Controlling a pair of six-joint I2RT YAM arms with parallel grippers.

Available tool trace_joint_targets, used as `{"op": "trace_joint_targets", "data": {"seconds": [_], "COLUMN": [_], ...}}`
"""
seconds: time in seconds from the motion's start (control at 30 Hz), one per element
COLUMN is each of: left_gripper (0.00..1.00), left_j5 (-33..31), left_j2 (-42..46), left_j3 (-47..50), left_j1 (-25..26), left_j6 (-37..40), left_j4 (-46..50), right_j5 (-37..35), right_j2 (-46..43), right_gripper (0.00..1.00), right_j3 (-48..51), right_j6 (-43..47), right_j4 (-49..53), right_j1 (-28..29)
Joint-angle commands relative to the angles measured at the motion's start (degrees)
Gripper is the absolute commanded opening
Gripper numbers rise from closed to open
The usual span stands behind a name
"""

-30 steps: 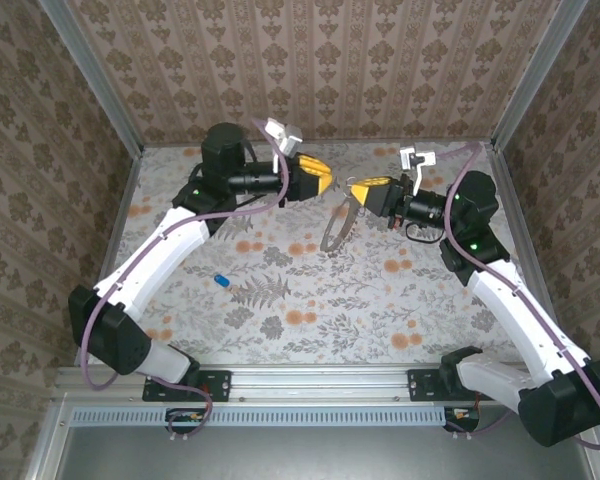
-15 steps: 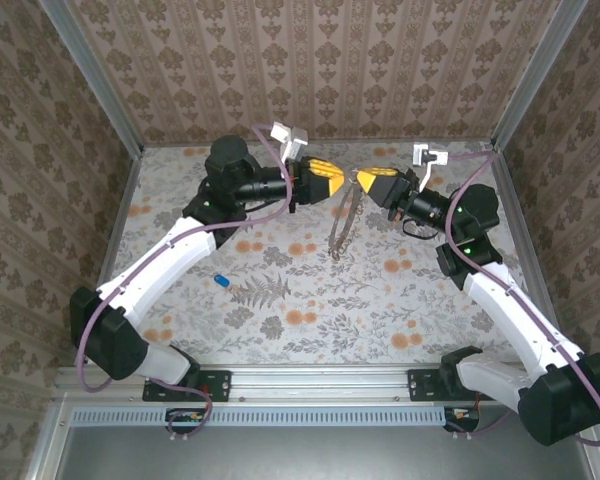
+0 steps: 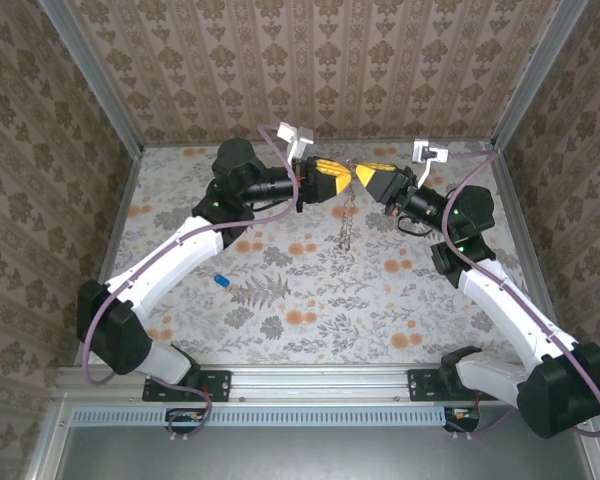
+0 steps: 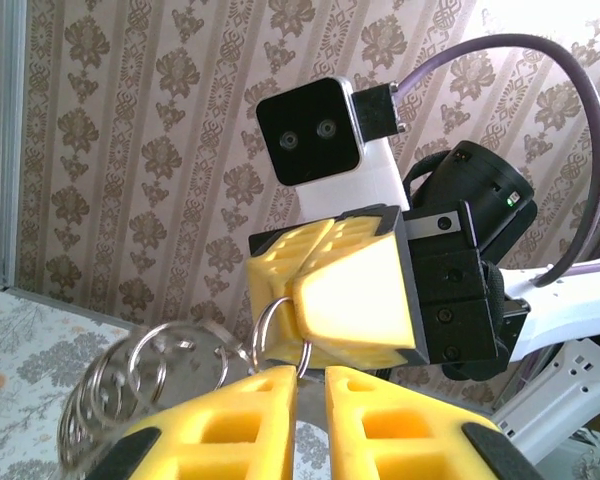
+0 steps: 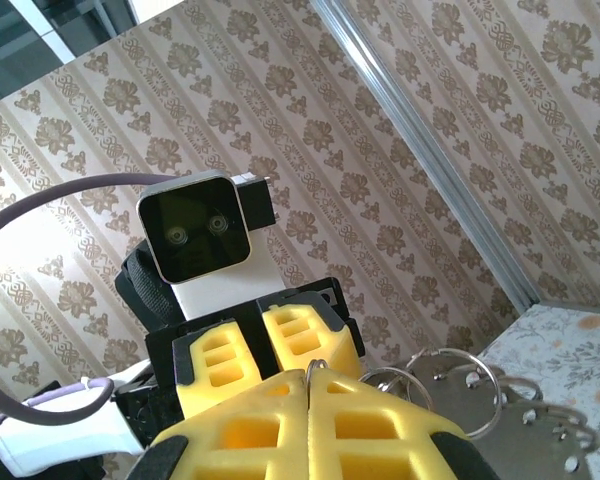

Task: Put the keys on the keyring

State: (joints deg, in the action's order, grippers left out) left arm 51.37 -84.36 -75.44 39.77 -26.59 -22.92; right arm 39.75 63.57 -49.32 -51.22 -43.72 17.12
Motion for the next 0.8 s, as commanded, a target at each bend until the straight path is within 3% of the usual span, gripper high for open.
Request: {"op": "trace_joint_targets", "data": {"seconds": [0.0,0.27,0.4,0.77], "left_gripper": [0.14,0.14,0.14,0.05], "left_j5": [-0.2,0.5,1.3,2.6], "left_j2": [-1.1,-1.3,-1.1,-1.4], "left_j3": [-0.2,0.2,2.0,2.6], "left_j1": [0.5,1.0,0.9,0.7], "left_j6": [-2.1,-4.0,-7.4,-10.8], "left_j4": [-4.2,-7.8,-14.8,-19.3], "right_j5": [-0.3,-0.6,-0.8,-1.2], "right_j2": [0.0,0.4,0.7,0.7], "right_gripper": [0.0,0.0,0.0,0.0], "right_j3": [0.2,0.8,1.1,1.4], "right_j6": [-0.9,-0.7,-0.5,-0.2], "right_j4": [-5.0,-4.8,-4.6,-3.8], "right_j1": [1.1,1.1,1.1,1.1]}}
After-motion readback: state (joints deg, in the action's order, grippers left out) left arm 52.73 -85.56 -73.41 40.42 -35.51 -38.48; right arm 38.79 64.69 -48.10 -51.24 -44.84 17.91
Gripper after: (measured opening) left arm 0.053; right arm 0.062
